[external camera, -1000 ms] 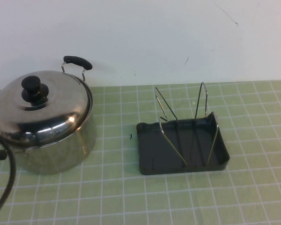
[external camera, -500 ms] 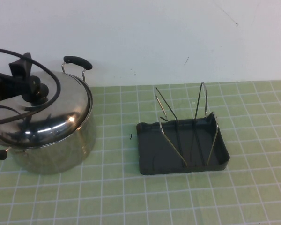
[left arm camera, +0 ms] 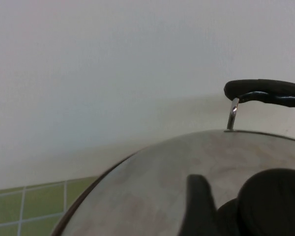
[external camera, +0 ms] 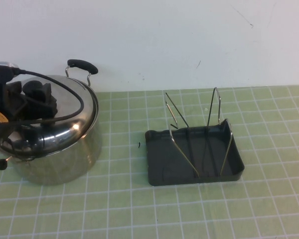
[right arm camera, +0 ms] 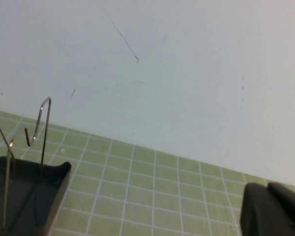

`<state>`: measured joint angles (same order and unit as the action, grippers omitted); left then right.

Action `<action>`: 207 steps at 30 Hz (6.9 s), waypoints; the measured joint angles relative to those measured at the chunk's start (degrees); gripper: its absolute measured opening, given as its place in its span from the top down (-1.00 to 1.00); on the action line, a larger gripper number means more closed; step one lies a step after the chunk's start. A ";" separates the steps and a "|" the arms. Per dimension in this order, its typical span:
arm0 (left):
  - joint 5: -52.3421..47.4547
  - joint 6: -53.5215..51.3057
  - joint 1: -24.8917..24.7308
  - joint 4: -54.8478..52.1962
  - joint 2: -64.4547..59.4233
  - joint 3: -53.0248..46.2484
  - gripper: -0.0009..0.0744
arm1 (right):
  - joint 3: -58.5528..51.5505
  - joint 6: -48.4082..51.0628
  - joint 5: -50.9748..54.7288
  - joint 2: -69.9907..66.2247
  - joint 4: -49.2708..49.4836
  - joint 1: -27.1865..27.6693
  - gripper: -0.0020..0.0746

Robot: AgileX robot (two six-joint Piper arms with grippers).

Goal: Put pot lid on rack

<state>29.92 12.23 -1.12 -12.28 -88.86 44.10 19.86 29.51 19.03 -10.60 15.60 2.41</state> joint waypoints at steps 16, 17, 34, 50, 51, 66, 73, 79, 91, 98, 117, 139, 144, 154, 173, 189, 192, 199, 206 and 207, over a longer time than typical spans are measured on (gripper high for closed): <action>3.00 -1.41 0.00 -0.63 3.12 0.13 0.12 | 1.03 4.28 -0.68 0.00 4.36 0.00 0.95; 3.58 -1.51 0.00 -0.63 4.31 0.13 0.12 | 1.49 5.25 -0.81 0.00 5.82 0.00 0.95; 28.62 35.07 0.00 -17.72 19.81 0.13 0.12 | 17.74 48.82 28.74 -22.26 62.87 0.00 0.95; 35.68 50.30 -8.08 -28.89 20.09 0.13 0.12 | 22.57 62.82 48.47 -51.55 79.35 -13.54 0.83; 35.71 49.08 -8.25 -28.85 20.09 0.13 0.12 | 23.52 62.82 48.60 -52.04 79.35 -14.98 0.74; 35.71 46.72 -8.49 -28.85 20.09 0.13 0.12 | 37.88 28.44 33.91 -57.93 80.45 -19.80 -0.46; 35.71 46.72 -8.49 -28.85 20.09 0.13 0.12 | 44.48 24.47 33.77 -66.78 80.45 -23.72 -0.46; 35.71 46.86 -8.49 -29.86 20.09 0.13 0.12 | 50.45 24.09 32.65 -71.78 80.45 -27.87 -0.44; 35.21 47.18 -8.39 -33.88 20.09 0.13 0.12 | 55.05 30.61 32.46 -74.24 81.20 -29.78 0.63; 31.91 54.72 -8.39 -37.94 20.51 0.13 -0.68 | 55.05 35.43 30.07 -74.75 79.62 -29.78 0.63; 10.04 68.89 -8.50 -71.46 23.99 0.13 0.36 | 48.53 39.47 6.33 -74.75 57.04 -29.92 0.63; 9.71 85.64 -8.50 -89.30 27.43 0.13 0.97 | 37.99 47.95 0.84 -81.49 68.25 -30.09 0.63; 9.84 85.88 -8.50 -89.35 27.43 0.13 0.97 | 37.99 51.23 1.61 -84.83 70.75 -30.09 0.63; 9.84 85.96 -8.50 -89.35 27.43 0.13 0.97 | 37.99 55.07 1.49 -85.51 71.46 -30.09 0.59; -1.92 80.90 -8.50 -89.44 32.36 0.13 0.97 | 37.99 59.26 0.90 -69.82 71.46 -23.73 -0.65; -56.84 57.02 -8.50 -73.61 50.38 0.13 0.97 | 38.48 37.33 21.43 -46.39 22.27 -23.73 0.93; -64.76 48.92 -8.50 -60.27 51.66 0.13 0.97 | 40.15 19.86 32.77 -45.98 0.12 -23.73 0.94; -68.08 25.97 -8.50 -21.33 54.93 -0.88 0.97 | 40.61 1.07 36.98 -43.08 -27.69 -23.51 0.95; -58.71 3.92 -8.50 7.73 60.45 -10.16 0.97 | 35.09 -0.50 24.17 -33.33 -26.08 -23.51 0.95; -57.53 1.96 -8.50 10.59 61.69 -12.15 0.97 | 32.90 -0.50 22.87 -31.96 -25.57 -23.51 0.95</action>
<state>-27.61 14.19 -9.61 -1.69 -27.17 31.95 52.76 29.01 41.90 -42.55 -9.96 -21.10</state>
